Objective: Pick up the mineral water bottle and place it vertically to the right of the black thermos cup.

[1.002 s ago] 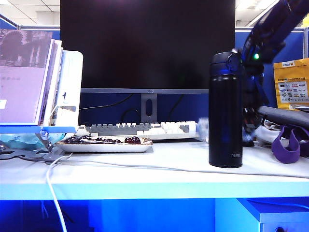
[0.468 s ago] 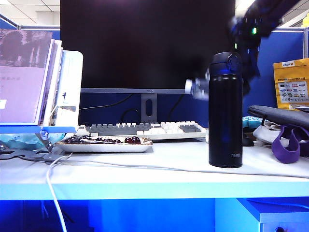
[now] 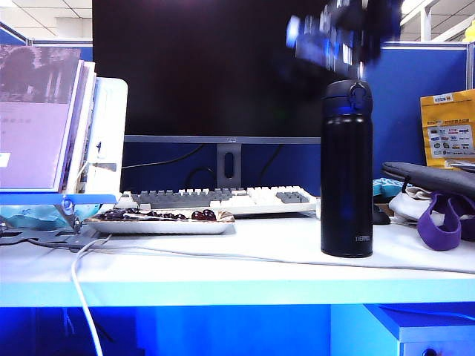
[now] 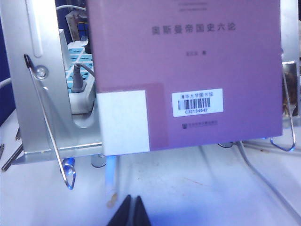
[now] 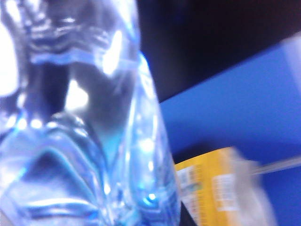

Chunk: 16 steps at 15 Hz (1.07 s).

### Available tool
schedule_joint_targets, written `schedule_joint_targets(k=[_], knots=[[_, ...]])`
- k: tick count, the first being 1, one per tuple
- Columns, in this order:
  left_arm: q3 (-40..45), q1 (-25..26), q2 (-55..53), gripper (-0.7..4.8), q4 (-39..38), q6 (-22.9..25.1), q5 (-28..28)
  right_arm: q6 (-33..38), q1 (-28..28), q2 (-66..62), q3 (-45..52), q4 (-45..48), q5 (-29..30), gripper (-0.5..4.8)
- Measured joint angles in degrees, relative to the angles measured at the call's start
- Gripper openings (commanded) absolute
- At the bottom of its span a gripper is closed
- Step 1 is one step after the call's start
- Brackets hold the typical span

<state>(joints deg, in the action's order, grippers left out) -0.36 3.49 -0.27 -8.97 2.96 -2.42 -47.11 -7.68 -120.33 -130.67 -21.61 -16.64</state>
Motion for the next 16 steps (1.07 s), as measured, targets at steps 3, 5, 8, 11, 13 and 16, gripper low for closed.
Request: schedule_joint_targets(k=[3, 5, 8, 11, 13, 16], knots=[[0.0, 0.0, 0.0, -0.03, 0.0, 0.0, 0.0, 6.9, -0.1, 8.3, -0.6, 1.4, 2.4, 1.48], [0.0, 0.0, 0.0, -0.03, 0.0, 0.0, 0.0, 7.5, -0.1, 13.1, -0.6, 1.7, 2.8, 1.48], [0.0, 0.0, 0.0, -0.03, 0.0, 0.0, 0.0, 8.5, -0.3, 23.2, -0.5, -2.1, 3.9, 1.48], [0.0, 0.0, 0.0, -0.03, 0.0, 0.0, 0.0, 12.2, -0.3, 36.1, -0.7, -7.6, 6.4, 1.47], [0.0, 0.0, 0.0, -0.03, 0.0, 0.0, 0.0, 13.5, -0.3, 44.1, -1.0, -13.5, 8.6, 1.47], [0.0, 0.0, 0.0, -0.03, 0.0, 0.0, 0.0, 17.7, -0.3, 51.2, -0.7, -20.4, 12.6, 1.47]])
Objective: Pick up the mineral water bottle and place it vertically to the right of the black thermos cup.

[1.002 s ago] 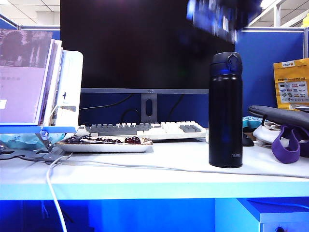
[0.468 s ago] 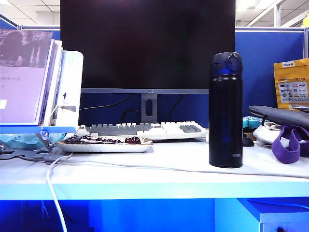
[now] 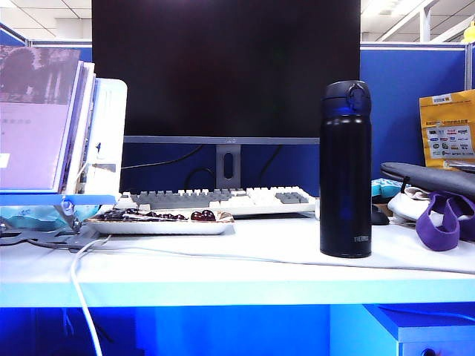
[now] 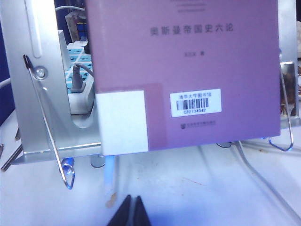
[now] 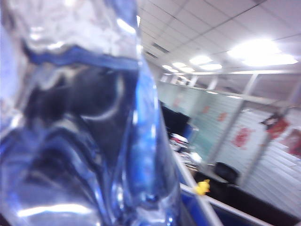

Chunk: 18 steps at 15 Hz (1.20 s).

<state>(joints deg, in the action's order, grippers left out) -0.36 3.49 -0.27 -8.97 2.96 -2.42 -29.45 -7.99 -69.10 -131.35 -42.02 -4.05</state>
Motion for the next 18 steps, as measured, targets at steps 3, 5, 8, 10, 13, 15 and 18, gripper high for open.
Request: schedule_joint_targets(k=[3, 5, 8, 10, 13, 15, 18], knots=[[0.0, 0.0, 0.0, -0.03, 0.0, 0.0, 0.0, 4.1, 0.0, 9.6, 13.2, 5.8, 4.7, 1.46], [0.0, 0.0, 0.0, -0.03, 0.0, 0.0, 0.0, 7.1, 0.0, 15.0, 28.8, 15.9, 7.3, 1.46], [0.0, 0.0, 0.0, -0.03, 0.0, 0.0, 0.0, 14.3, 0.0, 21.7, 54.8, 30.0, 8.2, 1.46], [0.0, 0.0, 0.0, -0.03, 0.0, 0.0, 0.0, 21.3, 0.0, 25.6, 67.9, 41.1, 8.2, 1.46], [0.0, 0.0, 0.0, -0.03, 0.0, 0.0, 0.0, 25.6, -0.1, 26.7, 80.2, 47.1, 8.3, 1.46], [0.0, 0.0, 0.0, -0.03, 0.0, 0.0, 0.0, 25.8, -1.6, 26.4, 89.6, 48.9, 7.2, 1.47], [0.0, 0.0, 0.0, -0.03, 0.0, 0.0, 0.0, 25.8, -2.8, 26.5, 95.3, 55.3, 4.4, 1.47]])
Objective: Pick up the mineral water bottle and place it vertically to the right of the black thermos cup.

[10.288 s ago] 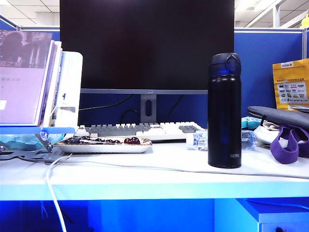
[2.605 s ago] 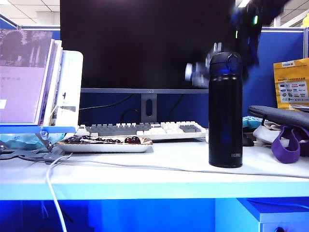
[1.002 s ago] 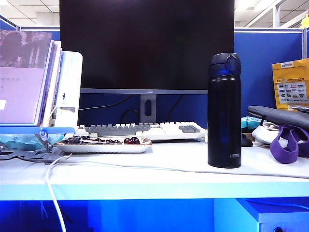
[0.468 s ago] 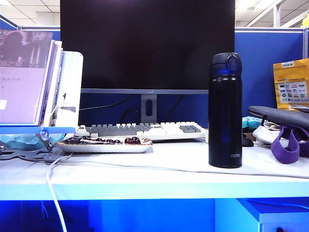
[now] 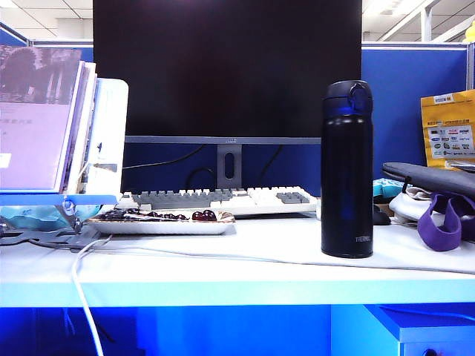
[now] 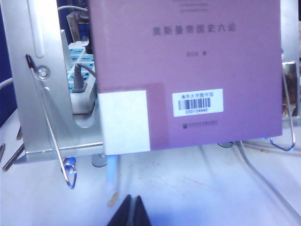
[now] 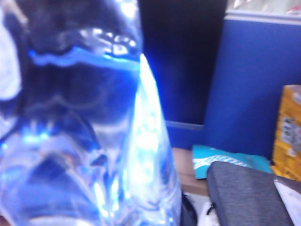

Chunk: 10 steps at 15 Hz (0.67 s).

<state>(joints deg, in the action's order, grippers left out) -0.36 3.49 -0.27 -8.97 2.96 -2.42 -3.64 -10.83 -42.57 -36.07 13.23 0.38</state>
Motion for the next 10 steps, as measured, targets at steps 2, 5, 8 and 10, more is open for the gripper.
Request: schedule_joint_targets(k=[2, 5, 8, 10], knots=[[0.0, 0.0, 0.0, -0.03, 0.0, 0.0, 0.0, 0.3, 0.0, -0.2, 4.1, 1.5, -0.4, 1.47], [0.0, 0.0, 0.0, -0.03, 0.0, 0.0, 0.0, 3.0, 0.0, -1.2, 9.5, 7.0, -0.4, 1.47], [0.0, 0.0, 0.0, -0.03, 0.0, 0.0, 0.0, 4.0, 0.0, -4.1, 14.2, 10.6, -0.7, 1.48], [0.0, 0.0, 0.0, -0.03, 0.0, 0.0, 0.0, 3.1, 0.0, -6.7, 16.4, 13.4, -0.8, 1.47]])
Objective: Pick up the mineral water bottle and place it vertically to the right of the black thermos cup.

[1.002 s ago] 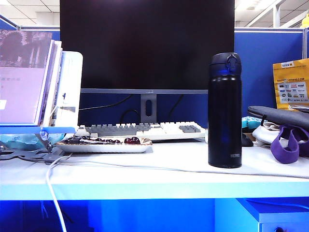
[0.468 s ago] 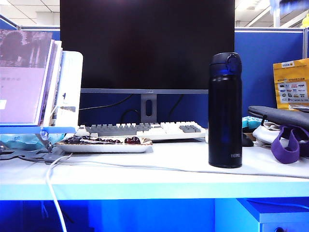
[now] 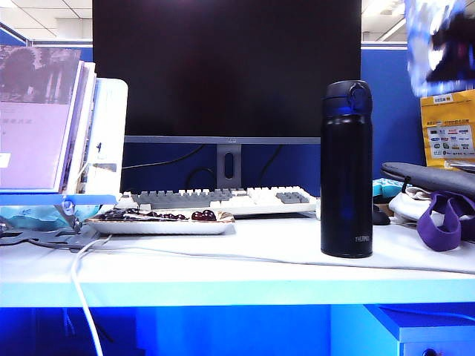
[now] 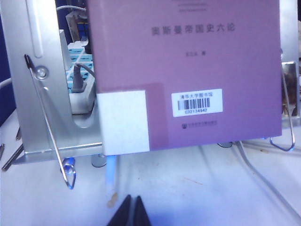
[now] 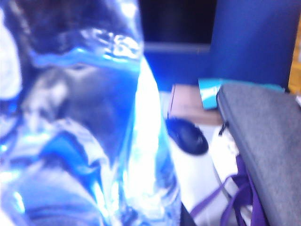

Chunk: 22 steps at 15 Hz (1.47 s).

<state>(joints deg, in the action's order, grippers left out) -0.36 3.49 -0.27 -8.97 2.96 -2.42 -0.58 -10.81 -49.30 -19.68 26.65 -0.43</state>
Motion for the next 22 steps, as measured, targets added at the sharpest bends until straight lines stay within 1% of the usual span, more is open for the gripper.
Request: schedule_joint_targets(k=[3, 5, 8, 9, 11, 13, 18, 20, 22], knots=[[0.0, 0.0, 0.0, -0.03, 0.0, 0.0, 0.0, -4.2, 0.0, -5.8, 0.8, 1.5, 0.0, 1.48], [0.0, 0.0, 0.0, -0.03, 0.0, 0.0, 0.0, -4.7, 0.0, -10.8, 0.9, 4.8, 0.1, 1.47], [0.0, 0.0, 0.0, -0.03, 0.0, 0.0, 0.0, -2.1, 0.0, -15.6, 0.9, 11.2, 0.1, 1.47], [0.0, 0.0, 0.0, -0.03, 0.0, 0.0, 0.0, -1.5, 0.0, -16.7, 0.9, 12.0, 0.1, 1.48], [0.0, 0.0, 0.0, -0.03, 0.0, 0.0, 0.0, 2.9, 0.0, -20.7, 0.9, 13.5, 0.4, 1.47], [0.0, 0.0, 0.0, -0.03, 0.0, 0.0, 0.0, 5.6, 0.0, -21.4, 1.6, 13.9, 0.4, 1.48], [0.0, 0.0, 0.0, -0.03, 0.0, 0.0, 0.0, 6.4, 3.1, -22.3, 2.4, 14.9, 5.1, 1.48], [0.0, 0.0, 0.0, -0.03, 0.0, 0.0, 0.0, 6.6, 5.0, -27.1, 3.7, 18.8, 8.7, 1.48], [0.0, 0.0, 0.0, -0.03, 0.0, 0.0, 0.0, 6.6, 5.2, -32.3, 4.2, 23.6, 10.1, 1.48]])
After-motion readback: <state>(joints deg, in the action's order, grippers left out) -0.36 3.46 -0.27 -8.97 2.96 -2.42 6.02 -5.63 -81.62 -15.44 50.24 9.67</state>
